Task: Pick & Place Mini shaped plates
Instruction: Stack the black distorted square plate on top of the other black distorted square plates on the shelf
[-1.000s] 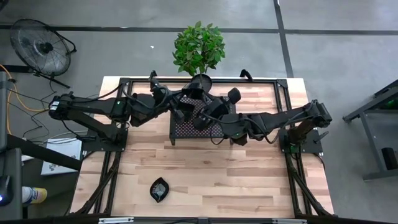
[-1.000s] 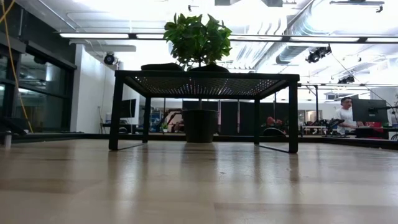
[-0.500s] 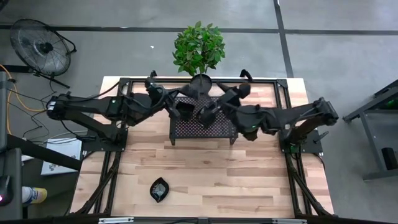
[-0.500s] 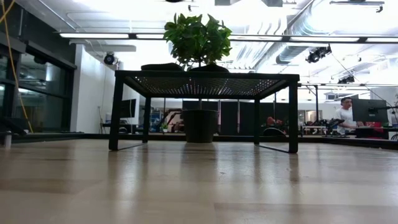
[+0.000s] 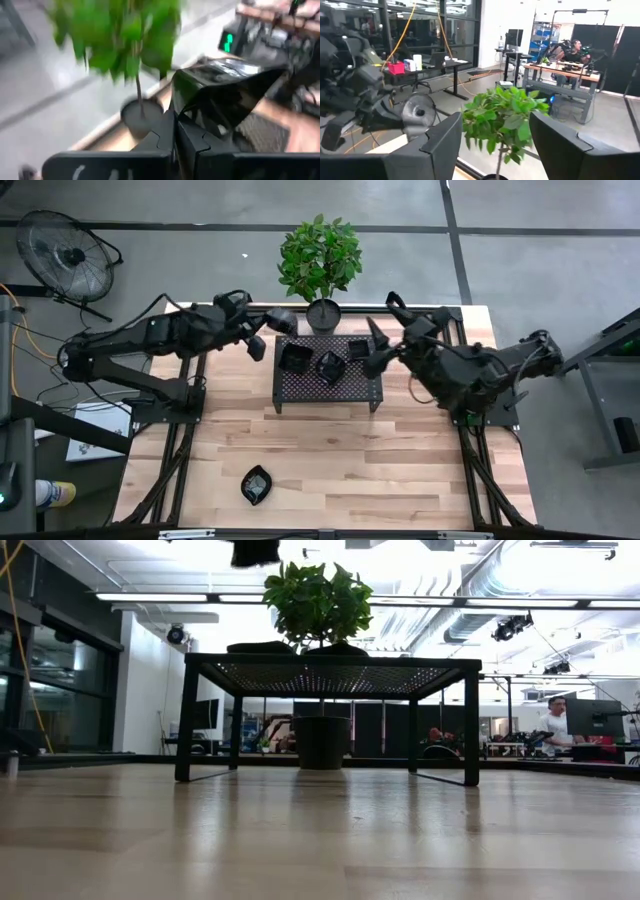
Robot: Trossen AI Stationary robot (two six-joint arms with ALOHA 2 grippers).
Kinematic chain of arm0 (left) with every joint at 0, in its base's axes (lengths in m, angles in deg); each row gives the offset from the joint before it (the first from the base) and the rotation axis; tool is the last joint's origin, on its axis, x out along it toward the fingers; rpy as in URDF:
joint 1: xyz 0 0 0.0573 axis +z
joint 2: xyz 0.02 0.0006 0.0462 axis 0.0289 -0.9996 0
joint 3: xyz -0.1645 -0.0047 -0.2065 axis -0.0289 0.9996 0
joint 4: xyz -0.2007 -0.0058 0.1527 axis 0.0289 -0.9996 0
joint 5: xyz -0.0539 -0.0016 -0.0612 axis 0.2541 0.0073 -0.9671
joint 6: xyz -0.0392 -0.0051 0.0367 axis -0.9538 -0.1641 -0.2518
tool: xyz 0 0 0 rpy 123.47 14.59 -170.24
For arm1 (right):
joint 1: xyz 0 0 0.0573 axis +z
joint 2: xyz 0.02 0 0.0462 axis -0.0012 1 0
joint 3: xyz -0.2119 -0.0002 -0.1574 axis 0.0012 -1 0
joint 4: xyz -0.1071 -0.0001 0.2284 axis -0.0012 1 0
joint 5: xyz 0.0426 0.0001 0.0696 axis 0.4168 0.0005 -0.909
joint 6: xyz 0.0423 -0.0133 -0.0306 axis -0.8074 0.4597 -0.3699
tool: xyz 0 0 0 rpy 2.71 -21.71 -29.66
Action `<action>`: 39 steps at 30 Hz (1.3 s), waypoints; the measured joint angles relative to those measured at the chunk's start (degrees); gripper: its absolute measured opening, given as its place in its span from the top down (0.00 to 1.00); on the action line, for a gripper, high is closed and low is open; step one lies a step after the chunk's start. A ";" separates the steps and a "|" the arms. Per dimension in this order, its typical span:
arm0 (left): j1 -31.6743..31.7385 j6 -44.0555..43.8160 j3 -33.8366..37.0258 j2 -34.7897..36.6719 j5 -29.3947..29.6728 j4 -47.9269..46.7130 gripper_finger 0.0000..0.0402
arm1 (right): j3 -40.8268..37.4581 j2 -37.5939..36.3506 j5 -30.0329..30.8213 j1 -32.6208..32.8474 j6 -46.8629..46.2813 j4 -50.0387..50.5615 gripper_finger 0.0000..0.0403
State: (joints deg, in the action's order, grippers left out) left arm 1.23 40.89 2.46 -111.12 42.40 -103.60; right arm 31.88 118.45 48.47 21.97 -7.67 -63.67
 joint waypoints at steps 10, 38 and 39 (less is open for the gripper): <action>9.64 -8.33 0.04 -1.61 -23.49 -12.68 1.00 | 0.02 -1.85 6.90 4.90 0.40 2.26 0.43; 28.36 -15.81 0.07 -15.25 -58.82 -17.65 1.00 | 0.07 -6.97 -3.62 7.96 -28.89 36.18 0.43; 28.91 -16.42 0.07 -15.26 -59.43 -17.66 1.00 | 0.07 -6.97 -4.41 7.96 -30.83 38.46 0.44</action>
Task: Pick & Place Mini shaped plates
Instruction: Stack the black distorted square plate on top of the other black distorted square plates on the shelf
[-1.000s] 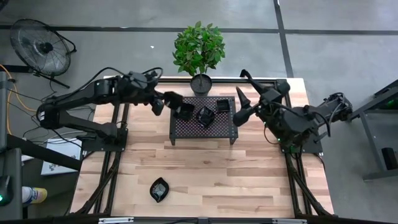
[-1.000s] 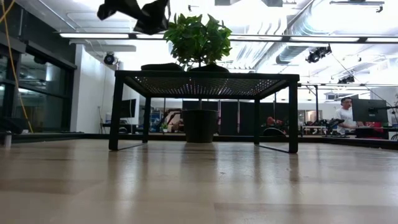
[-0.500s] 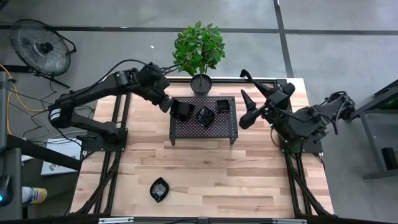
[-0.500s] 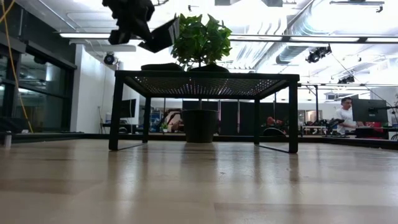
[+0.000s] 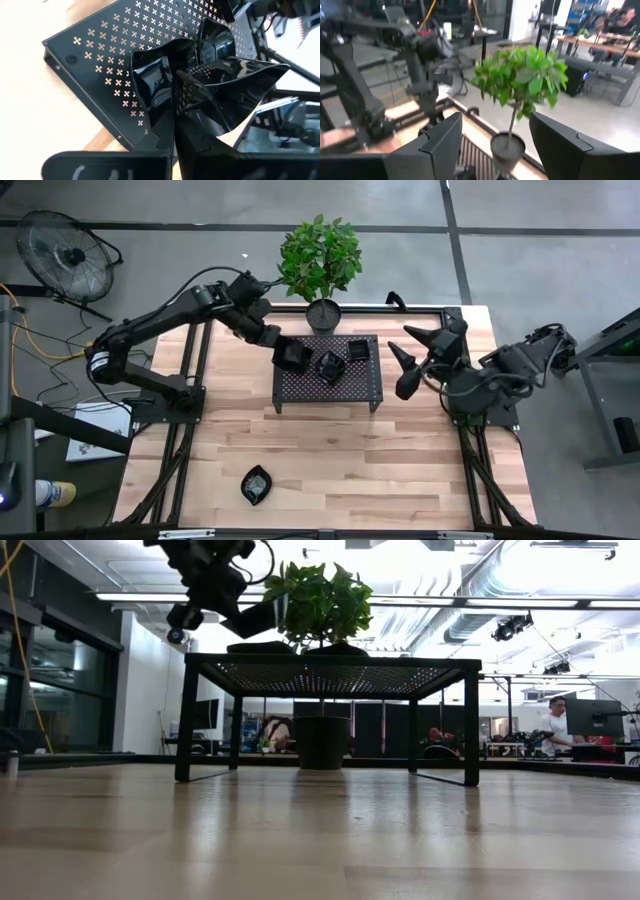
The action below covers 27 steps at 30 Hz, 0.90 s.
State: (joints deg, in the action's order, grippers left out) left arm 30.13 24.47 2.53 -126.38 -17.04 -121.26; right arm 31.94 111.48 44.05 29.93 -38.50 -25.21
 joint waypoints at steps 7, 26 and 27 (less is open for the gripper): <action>0.93 -2.41 -0.01 -2.64 -3.25 -0.51 1.00 | 0.00 0.00 -3.49 0.00 -8.29 10.09 0.43; 0.84 -1.78 -3.06 -6.35 0.00 -3.65 1.00 | 0.00 0.02 -6.99 0.00 -12.68 17.92 0.43; 0.85 -1.69 -3.06 -6.53 0.00 -3.67 1.00 | 0.00 0.02 -7.00 0.00 -12.78 18.05 0.43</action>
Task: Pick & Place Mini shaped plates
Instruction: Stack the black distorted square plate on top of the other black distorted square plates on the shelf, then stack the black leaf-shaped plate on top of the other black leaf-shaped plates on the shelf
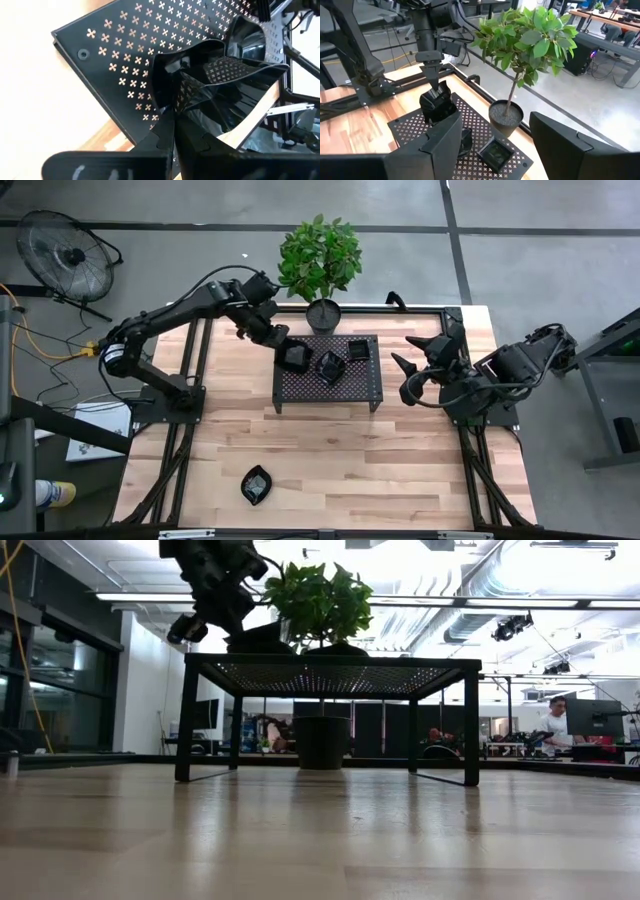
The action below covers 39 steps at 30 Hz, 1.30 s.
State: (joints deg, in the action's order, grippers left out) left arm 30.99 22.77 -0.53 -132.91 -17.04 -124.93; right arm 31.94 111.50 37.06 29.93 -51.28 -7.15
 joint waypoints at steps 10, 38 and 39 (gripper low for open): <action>-0.02 3.02 0.02 -1.08 -0.88 0.52 1.00 | 0.00 0.02 -0.02 0.00 -0.62 0.02 0.43; -0.04 7.42 0.02 -0.74 -1.68 2.40 0.71 | -0.02 0.04 -2.12 -0.02 -2.10 0.04 0.44; -0.04 7.97 0.04 -0.40 -1.66 2.17 0.71 | -0.02 0.04 -2.39 0.00 -2.10 0.04 0.44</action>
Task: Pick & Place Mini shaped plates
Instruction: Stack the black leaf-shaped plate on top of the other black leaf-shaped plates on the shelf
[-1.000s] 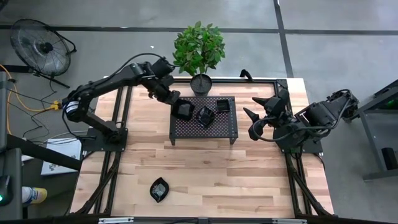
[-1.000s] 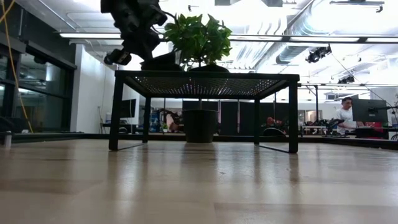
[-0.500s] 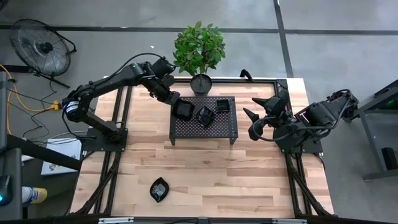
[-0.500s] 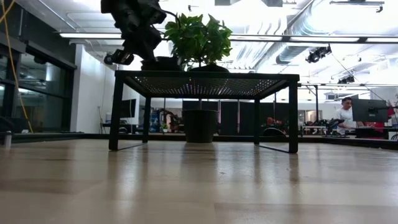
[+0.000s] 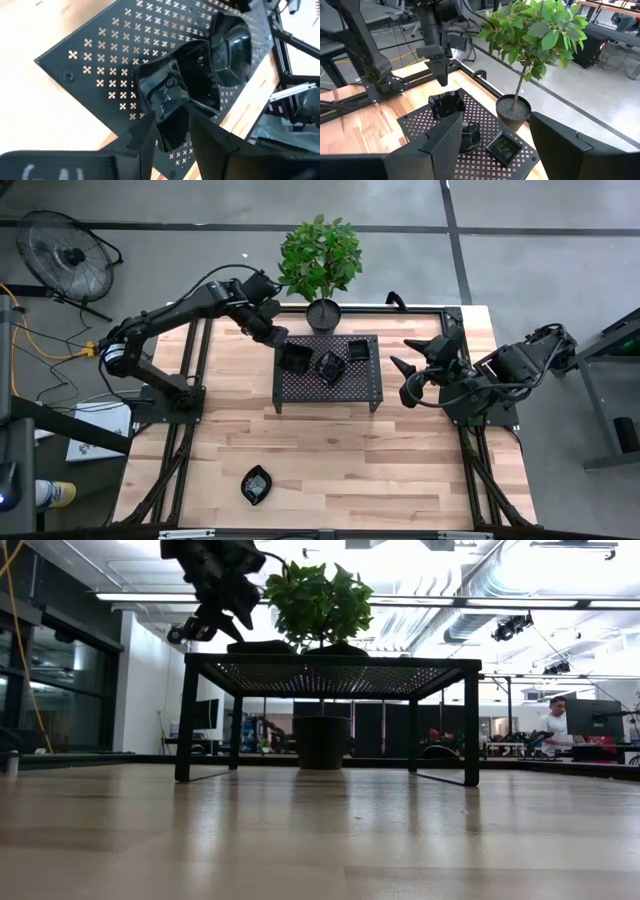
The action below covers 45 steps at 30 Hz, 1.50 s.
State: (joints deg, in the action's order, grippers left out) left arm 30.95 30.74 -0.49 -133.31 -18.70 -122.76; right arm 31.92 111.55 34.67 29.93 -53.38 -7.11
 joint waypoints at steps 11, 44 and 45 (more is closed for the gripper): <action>-5.32 6.12 0.00 9.44 7.26 -9.03 0.71 | 0.00 0.00 -2.35 -0.02 -5.18 3.71 0.43; -73.45 -60.04 31.05 11.17 33.91 20.56 0.71 | 0.00 -0.02 -4.03 -0.02 -8.91 5.18 0.43; -74.80 -62.65 31.27 10.68 34.61 20.58 0.71 | 0.00 -0.02 -4.03 -0.02 -8.89 5.17 0.43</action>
State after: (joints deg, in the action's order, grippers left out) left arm -43.85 -31.91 30.78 -122.63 15.91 -102.17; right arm 31.92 111.53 30.64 29.91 -62.27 -1.94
